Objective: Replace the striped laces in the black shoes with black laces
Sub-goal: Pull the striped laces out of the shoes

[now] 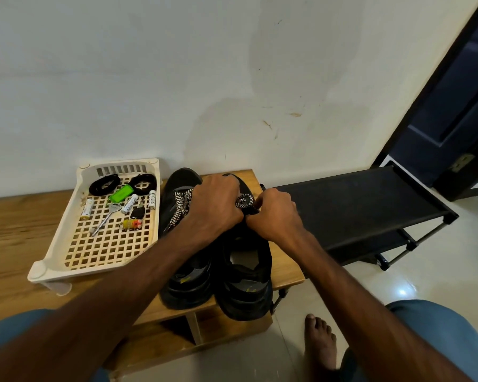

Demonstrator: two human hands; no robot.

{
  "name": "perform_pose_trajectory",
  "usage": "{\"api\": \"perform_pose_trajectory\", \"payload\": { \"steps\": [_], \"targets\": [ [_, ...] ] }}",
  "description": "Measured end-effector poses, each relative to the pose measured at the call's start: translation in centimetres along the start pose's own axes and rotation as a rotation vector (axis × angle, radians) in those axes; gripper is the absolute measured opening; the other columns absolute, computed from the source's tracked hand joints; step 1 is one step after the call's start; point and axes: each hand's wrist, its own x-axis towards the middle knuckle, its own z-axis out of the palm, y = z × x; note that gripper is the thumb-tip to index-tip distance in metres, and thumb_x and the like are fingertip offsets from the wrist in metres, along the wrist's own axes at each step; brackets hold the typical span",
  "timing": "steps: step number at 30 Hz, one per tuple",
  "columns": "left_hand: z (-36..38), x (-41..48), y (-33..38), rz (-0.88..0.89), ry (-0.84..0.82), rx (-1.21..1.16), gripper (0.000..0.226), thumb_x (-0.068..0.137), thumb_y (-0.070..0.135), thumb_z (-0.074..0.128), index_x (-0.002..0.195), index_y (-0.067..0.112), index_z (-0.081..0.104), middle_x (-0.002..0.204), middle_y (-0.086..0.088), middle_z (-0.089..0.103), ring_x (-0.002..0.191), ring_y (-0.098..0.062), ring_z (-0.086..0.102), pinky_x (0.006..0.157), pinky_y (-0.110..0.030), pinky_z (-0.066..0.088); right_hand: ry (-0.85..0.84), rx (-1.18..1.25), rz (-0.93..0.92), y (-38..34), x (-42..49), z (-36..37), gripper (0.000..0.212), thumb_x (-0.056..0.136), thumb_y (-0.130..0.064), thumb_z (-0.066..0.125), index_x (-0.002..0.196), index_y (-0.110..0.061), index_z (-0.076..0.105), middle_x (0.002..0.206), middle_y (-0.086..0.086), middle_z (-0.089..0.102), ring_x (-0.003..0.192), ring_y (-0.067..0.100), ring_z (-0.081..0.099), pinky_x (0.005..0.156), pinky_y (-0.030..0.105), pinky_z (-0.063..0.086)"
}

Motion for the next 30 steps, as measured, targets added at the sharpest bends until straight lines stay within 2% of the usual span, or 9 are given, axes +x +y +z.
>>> {"api": "perform_pose_trajectory", "payload": {
  "steps": [5,9,13,16,18,21,25,28,30],
  "targets": [
    [0.2,0.3,0.0,0.065,-0.047,0.057,0.028,0.09,0.022,0.063,0.072,0.014,0.043,0.083,-0.008,0.055,0.092,-0.031,0.063,0.073,-0.037,0.046,-0.003,0.018,0.004,0.2,0.2,0.1,0.031,0.081,-0.023,0.078,0.108,-0.007,0.072,0.086,0.006,0.069,0.078,0.02,0.071,0.071,0.039,0.064],
    [-0.5,0.9,-0.5,0.035,-0.076,-0.038,0.024,0.097,0.023,0.057,0.091,0.002,0.066,0.098,-0.014,0.069,0.095,-0.031,0.065,0.084,-0.038,0.048,-0.009,0.036,0.019,0.3,0.3,0.1,0.033,0.081,-0.021,0.078,0.11,-0.007,0.071,0.09,0.007,0.07,0.081,0.022,0.072,0.072,0.042,0.065],
    [-1.9,2.3,-2.7,-0.33,-0.152,-0.698,0.023,0.101,0.013,0.054,0.107,-0.003,0.069,0.092,-0.008,0.075,0.075,-0.01,0.074,0.07,-0.025,0.06,-0.029,0.06,0.031,0.6,0.4,0.0,0.033,0.082,-0.023,0.079,0.109,-0.006,0.071,0.092,0.005,0.07,0.081,0.021,0.072,0.071,0.041,0.065],
    [-3.2,2.6,-4.7,-0.603,-0.206,-1.398,0.017,0.107,0.003,0.039,0.119,-0.002,0.049,0.097,-0.019,0.077,0.086,-0.029,0.077,0.073,-0.037,0.064,-0.009,0.055,0.036,0.6,0.3,-0.1,0.036,0.081,-0.025,0.08,0.11,-0.005,0.07,0.094,0.004,0.067,0.085,0.021,0.071,0.076,0.04,0.065],
    [-3.3,2.6,-5.4,-0.668,-0.182,-1.549,0.016,0.109,0.006,0.034,0.116,0.004,0.047,0.097,-0.019,0.077,0.095,-0.033,0.075,0.073,-0.039,0.064,-0.004,0.059,0.034,0.6,0.3,-0.1,0.037,0.081,-0.024,0.08,0.11,-0.004,0.07,0.099,0.007,0.069,0.088,0.022,0.071,0.078,0.04,0.064],
    [-2.3,2.4,-4.5,-0.589,-0.096,-1.384,0.02,0.109,0.016,0.042,0.122,0.006,0.052,0.096,-0.012,0.079,0.089,-0.026,0.077,0.073,-0.035,0.064,-0.012,0.057,0.029,0.5,0.2,-0.2,0.036,0.081,-0.023,0.08,0.11,-0.005,0.069,0.1,0.008,0.07,0.089,0.022,0.071,0.078,0.04,0.064],
    [-0.9,1.7,-2.9,-0.21,0.107,-0.598,0.065,0.087,0.035,0.076,0.138,0.012,0.043,0.124,-0.002,0.062,0.109,-0.015,0.062,0.089,-0.02,0.047,-0.017,0.054,0.028,0.4,0.2,-0.1,0.034,0.082,-0.022,0.08,0.11,-0.006,0.069,0.081,-0.002,0.062,0.083,0.02,0.071,0.073,0.037,0.064],
    [-0.6,0.6,-1.5,0.037,0.283,-0.379,0.097,0.078,0.032,0.082,0.153,0.012,0.025,0.152,-0.01,0.038,0.139,-0.025,0.035,0.11,-0.034,0.034,-0.01,0.053,0.006,0.3,0.2,0.0,0.031,0.083,-0.02,0.079,0.109,-0.006,0.07,0.073,-0.005,0.058,0.076,0.018,0.071,0.069,0.035,0.064],
    [-0.3,0.1,-0.8,0.144,0.281,-0.25,0.09,0.075,0.03,0.082,0.15,0.015,0.036,0.157,-0.009,0.03,0.145,-0.027,0.025,0.114,-0.043,0.032,0.001,0.05,0.0,0.3,0.2,0.0,0.03,0.083,-0.023,0.079,0.106,-0.006,0.07,0.078,0.0,0.063,0.077,0.02,0.071,0.07,0.039,0.065]
  ]
}}
